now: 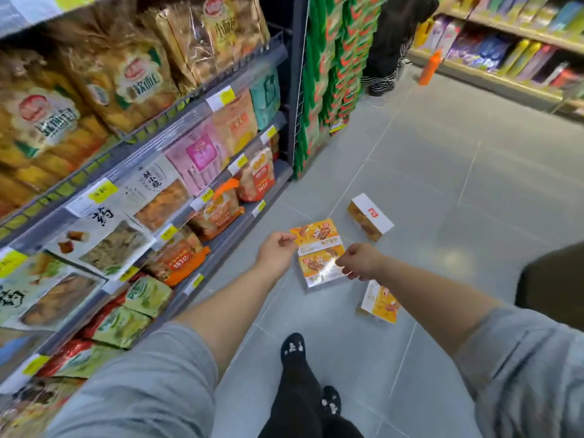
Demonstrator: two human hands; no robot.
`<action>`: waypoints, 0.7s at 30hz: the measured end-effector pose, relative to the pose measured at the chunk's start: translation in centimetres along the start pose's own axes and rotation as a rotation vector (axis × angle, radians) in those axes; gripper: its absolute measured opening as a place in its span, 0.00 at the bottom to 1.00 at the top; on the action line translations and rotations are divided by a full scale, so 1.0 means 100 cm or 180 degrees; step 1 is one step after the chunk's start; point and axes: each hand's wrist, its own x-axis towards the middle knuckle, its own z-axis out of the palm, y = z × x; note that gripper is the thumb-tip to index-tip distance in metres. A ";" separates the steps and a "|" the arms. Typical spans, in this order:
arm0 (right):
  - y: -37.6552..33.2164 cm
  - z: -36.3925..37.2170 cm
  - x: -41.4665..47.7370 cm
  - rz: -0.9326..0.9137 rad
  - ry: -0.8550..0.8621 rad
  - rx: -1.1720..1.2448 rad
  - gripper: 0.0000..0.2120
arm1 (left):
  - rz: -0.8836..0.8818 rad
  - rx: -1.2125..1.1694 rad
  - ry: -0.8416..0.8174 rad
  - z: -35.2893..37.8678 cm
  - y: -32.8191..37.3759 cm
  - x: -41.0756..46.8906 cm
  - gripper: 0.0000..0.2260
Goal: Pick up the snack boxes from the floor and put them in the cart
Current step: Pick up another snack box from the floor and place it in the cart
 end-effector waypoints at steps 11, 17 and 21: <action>0.051 -0.038 0.168 0.0054 0.0035 0.0058 0.10 | -0.0041 0.0214 -0.0108 0.097 -0.036 0.149 0.06; 0.117 -0.021 0.300 0.0006 0.0201 0.0046 0.09 | -0.0190 0.0182 -0.0089 0.173 -0.118 0.249 0.08; 0.168 0.010 0.391 0.0064 0.0190 0.0106 0.12 | -0.0489 0.0064 -0.0009 0.220 -0.190 0.310 0.08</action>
